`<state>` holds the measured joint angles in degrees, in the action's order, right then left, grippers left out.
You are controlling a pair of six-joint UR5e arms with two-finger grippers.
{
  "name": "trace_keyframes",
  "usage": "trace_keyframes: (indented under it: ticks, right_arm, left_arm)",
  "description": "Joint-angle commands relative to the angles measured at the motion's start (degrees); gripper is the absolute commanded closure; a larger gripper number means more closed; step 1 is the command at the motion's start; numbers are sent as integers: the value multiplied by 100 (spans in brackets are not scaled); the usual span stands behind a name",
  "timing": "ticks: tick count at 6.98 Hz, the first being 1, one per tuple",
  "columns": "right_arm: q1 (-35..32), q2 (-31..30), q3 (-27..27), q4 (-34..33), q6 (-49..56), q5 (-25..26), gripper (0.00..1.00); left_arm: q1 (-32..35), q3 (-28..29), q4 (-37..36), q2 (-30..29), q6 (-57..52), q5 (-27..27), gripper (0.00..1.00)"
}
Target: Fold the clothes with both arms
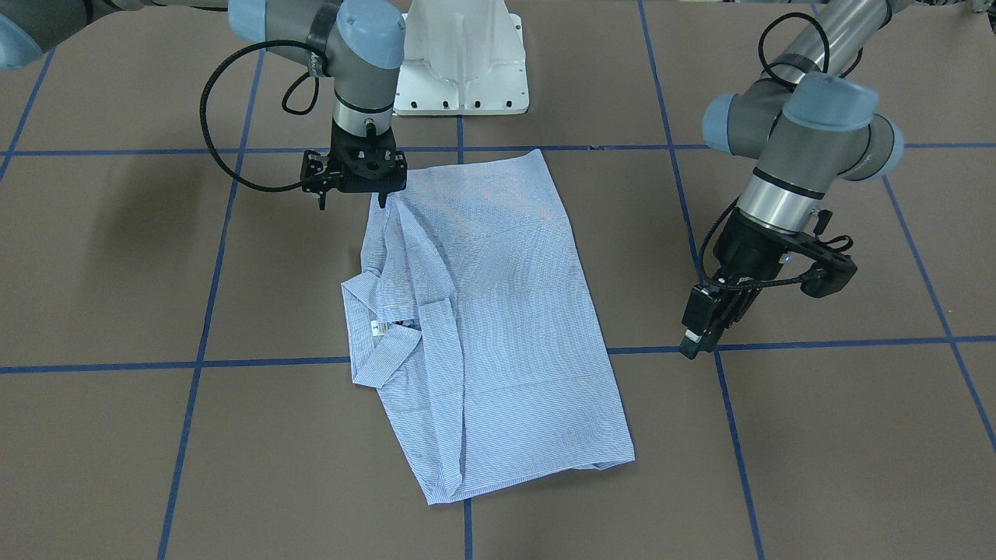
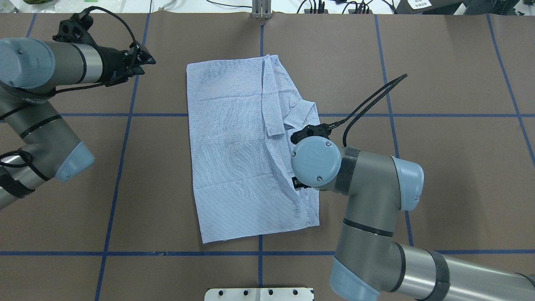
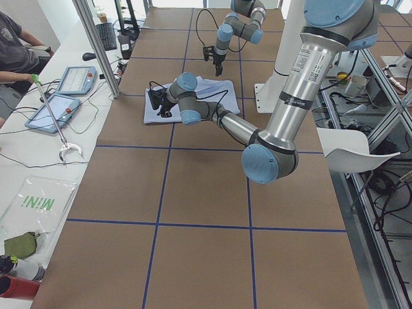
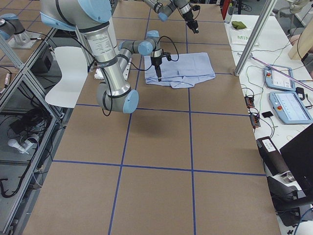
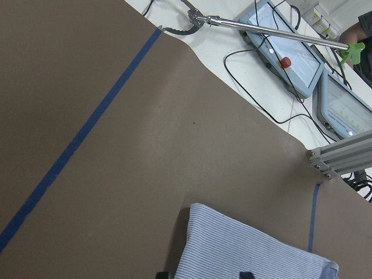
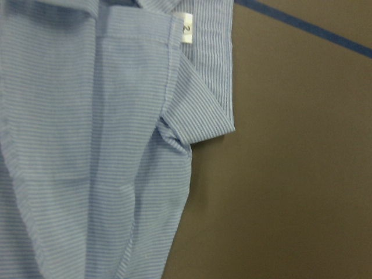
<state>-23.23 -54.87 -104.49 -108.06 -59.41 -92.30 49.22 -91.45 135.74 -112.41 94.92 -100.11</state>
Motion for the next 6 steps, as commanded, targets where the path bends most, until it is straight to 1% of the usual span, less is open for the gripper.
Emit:
trace_keyframes:
  ticks: [1, 2, 3, 5, 6]
  right_arm:
    - [-234, 703, 1144, 896, -27, -7, 0]
    - [-304, 1010, 1551, 918, -18, -7, 0]
    - [-322, 1222, 1798, 927, -10, -7, 0]
    - [-314, 1496, 2220, 927, -10, -7, 0]
    - [-296, 1445, 2249, 893, 34, -16, 0]
  left_arm:
    - [8, -4, -3, 0, 0, 0, 50]
    - [0, -4, -3, 0, 0, 0, 50]
    - [0, -4, -3, 0, 0, 0, 50]
    - [0, -4, -3, 9, 9, 0, 50]
    - [0, -4, -12, 9, 9, 0, 50]
